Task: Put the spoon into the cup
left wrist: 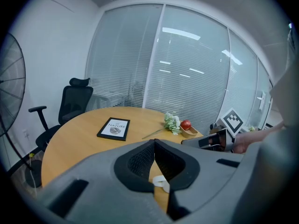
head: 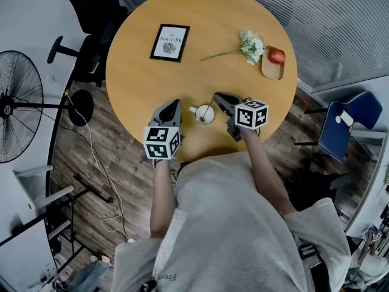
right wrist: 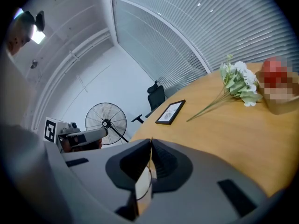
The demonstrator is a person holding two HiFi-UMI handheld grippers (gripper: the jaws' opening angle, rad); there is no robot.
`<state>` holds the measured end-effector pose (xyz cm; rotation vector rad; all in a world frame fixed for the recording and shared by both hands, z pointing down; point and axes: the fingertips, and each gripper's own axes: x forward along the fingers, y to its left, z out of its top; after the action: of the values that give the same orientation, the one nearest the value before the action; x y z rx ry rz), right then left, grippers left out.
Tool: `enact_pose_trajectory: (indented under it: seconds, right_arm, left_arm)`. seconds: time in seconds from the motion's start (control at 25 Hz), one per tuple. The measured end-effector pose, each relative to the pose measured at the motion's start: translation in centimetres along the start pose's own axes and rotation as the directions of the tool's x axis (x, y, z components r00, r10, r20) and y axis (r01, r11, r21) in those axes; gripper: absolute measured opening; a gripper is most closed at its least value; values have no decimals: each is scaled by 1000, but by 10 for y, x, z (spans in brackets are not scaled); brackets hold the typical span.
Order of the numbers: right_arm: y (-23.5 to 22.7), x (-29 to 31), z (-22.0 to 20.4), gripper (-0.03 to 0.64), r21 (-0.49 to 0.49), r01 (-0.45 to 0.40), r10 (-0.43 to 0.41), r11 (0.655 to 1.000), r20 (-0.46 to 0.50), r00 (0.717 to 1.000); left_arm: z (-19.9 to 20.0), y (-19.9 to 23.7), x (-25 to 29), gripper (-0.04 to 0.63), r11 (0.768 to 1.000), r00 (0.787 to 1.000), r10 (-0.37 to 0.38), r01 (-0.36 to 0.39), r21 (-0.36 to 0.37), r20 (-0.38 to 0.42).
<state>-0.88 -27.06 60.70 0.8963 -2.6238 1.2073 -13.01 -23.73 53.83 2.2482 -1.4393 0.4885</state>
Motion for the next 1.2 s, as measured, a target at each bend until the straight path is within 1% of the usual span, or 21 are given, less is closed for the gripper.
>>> enact_pose_trajectory:
  seconds: [0.2,0.24,0.28,0.32,0.6,0.72,0.84,1.2]
  right_arm:
    - [0,-1,0,12,-2,9,-9,1000,12,1000]
    - [0,-1,1,24,-4,13,-13,1000,15,1000]
    - [-1,-2,2,49,-4,19,-19,1000,19,1000]
    - [-2,-2,3,55,-2,25,-25,1000,25,999]
    - [-4,-10,9,60,5,57,-57,998,66,996]
    - [-4,-17,8,60,-1,70,-70,998,74,995]
    - [-4,-26,5,60,1,81,-81,997,83,993]
    - [3,-51,-14,60,-14,114,-113,993,81,990]
  left_arm:
    - [0,0,-3,8,1000,1000,6,-6,-1,4]
    - [-1,0,-4,9,1000,1000,7,-7,-2,4]
    - [-1,0,-4,8,1000,1000,8,-8,-3,5]
    - [-1,0,-5,8,1000,1000,9,-9,-3,6]
    - [-1,-1,-11,8,1000,1000,13,-13,-6,12]
    - [-2,-7,-12,9,1000,1000,8,-8,5,10]
    - [-6,-17,-13,9,1000,1000,-6,6,18,4]
    - [-22,-35,-23,8,999,999,-36,37,12,-21]
